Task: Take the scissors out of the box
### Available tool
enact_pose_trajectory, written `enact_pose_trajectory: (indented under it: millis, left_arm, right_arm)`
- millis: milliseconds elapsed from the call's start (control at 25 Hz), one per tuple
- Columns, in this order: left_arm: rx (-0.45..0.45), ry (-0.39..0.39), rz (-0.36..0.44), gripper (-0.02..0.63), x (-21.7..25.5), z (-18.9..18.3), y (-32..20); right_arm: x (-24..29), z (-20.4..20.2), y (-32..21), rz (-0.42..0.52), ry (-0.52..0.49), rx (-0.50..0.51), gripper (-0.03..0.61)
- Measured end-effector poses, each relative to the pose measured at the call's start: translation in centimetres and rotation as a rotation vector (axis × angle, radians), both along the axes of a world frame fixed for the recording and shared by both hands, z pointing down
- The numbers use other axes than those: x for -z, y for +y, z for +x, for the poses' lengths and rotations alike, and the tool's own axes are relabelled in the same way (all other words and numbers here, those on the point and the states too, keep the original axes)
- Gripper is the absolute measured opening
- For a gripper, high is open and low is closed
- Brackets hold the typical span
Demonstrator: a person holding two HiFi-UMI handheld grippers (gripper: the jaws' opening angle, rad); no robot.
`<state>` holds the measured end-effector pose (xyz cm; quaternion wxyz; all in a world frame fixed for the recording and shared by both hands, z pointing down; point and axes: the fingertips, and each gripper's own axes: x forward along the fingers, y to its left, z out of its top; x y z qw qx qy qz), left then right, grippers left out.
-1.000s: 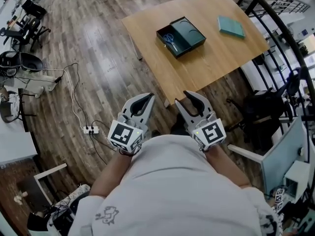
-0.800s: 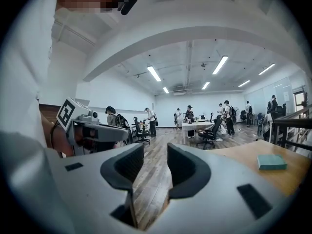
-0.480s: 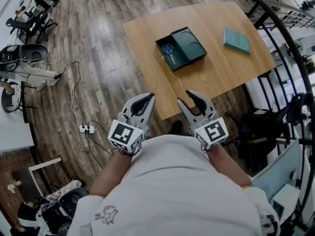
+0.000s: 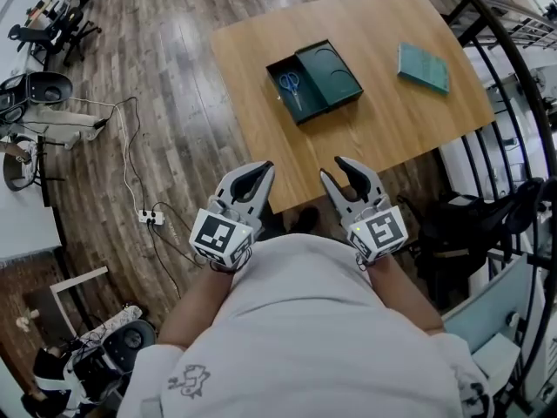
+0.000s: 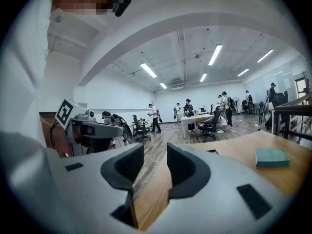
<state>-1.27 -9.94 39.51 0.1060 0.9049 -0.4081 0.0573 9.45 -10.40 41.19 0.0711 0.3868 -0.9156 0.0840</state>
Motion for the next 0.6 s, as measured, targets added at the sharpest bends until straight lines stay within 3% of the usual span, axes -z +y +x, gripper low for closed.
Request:
enact_pose_trajectory:
  millis: [600]
  left_arm:
    - [-0.046,0.017,-0.033,0.005,-1.6,-1.2,-7.2]
  right_arm:
    - [-2.7,0.3,-8.2,-0.073,0.047,-0.071,0.147]
